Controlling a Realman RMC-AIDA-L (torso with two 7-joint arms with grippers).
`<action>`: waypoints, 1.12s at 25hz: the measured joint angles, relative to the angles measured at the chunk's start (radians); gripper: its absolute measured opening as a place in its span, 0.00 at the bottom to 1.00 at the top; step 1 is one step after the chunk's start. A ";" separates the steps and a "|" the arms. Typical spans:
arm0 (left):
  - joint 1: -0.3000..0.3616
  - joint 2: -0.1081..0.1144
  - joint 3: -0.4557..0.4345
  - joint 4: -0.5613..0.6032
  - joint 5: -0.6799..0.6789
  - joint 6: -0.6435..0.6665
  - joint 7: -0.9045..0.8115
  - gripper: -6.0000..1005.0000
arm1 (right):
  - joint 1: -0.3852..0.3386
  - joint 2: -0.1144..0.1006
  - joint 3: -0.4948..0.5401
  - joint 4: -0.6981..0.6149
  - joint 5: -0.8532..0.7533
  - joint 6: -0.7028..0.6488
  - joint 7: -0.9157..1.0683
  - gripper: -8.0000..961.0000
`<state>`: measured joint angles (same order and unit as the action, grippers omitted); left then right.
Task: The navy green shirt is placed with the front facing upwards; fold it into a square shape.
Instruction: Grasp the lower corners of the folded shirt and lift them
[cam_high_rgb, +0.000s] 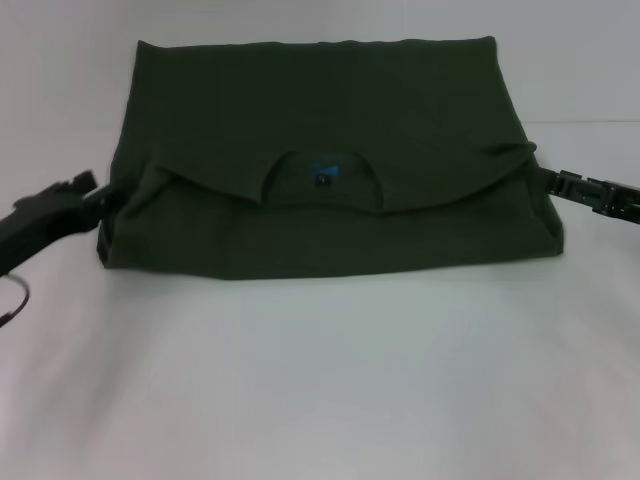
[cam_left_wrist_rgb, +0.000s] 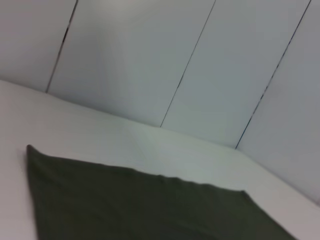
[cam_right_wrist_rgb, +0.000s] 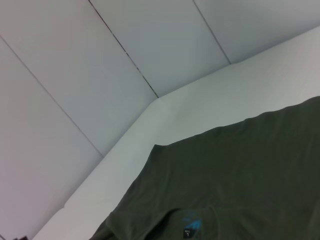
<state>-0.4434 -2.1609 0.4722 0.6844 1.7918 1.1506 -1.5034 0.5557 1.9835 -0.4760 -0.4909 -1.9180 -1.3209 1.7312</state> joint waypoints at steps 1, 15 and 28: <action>0.009 0.000 0.001 0.004 0.005 0.001 0.010 0.72 | -0.003 0.000 0.001 0.000 0.000 -0.001 0.002 0.84; 0.048 -0.003 -0.009 0.007 0.142 -0.054 0.264 0.71 | 0.007 0.009 0.015 0.002 0.006 0.032 0.026 0.84; 0.007 -0.004 0.083 -0.053 0.152 -0.245 0.311 0.70 | 0.011 0.020 0.022 0.009 0.008 0.069 0.027 0.84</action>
<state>-0.4366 -2.1645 0.5548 0.6313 1.9438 0.9055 -1.1919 0.5666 2.0034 -0.4538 -0.4816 -1.9097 -1.2515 1.7579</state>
